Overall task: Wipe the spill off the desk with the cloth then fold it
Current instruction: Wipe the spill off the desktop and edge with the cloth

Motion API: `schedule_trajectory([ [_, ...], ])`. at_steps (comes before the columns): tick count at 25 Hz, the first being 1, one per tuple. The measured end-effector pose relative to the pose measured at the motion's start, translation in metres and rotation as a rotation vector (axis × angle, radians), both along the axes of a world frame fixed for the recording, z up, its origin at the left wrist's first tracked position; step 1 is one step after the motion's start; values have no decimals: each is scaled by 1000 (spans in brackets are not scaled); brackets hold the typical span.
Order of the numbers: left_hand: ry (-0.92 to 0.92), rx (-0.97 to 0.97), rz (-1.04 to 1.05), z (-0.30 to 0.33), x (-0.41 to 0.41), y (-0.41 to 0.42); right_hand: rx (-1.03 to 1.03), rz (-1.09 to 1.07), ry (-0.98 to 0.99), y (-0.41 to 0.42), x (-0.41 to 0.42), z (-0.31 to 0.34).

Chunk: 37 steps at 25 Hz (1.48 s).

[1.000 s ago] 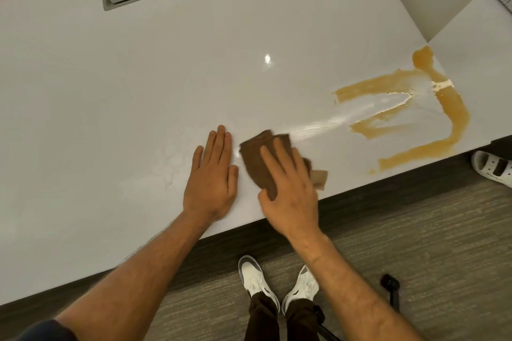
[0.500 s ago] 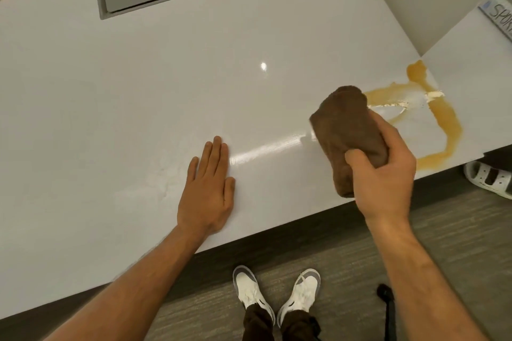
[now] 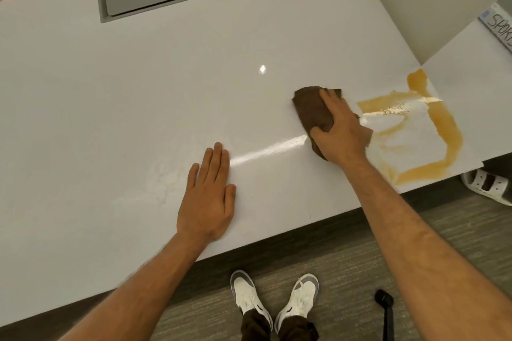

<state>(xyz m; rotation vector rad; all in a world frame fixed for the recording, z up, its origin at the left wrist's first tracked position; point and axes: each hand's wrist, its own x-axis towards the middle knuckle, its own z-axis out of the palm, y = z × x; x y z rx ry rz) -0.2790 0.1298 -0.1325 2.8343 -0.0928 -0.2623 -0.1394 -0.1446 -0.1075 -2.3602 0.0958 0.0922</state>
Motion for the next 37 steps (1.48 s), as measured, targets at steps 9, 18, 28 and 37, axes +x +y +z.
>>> schedule_trajectory([
  [9,-28,-15,-11,-4,-1,2,191,407,43,53,-122,3],
  [18,-37,16,-8,-5,-1,3,808,-339,7,-57,-146,50],
  [28,-25,17,-3,-6,0,3,-329,-262,119,-59,-89,3],
  [37,-32,4,2,-4,-2,1,-36,-231,-26,-14,25,11],
])
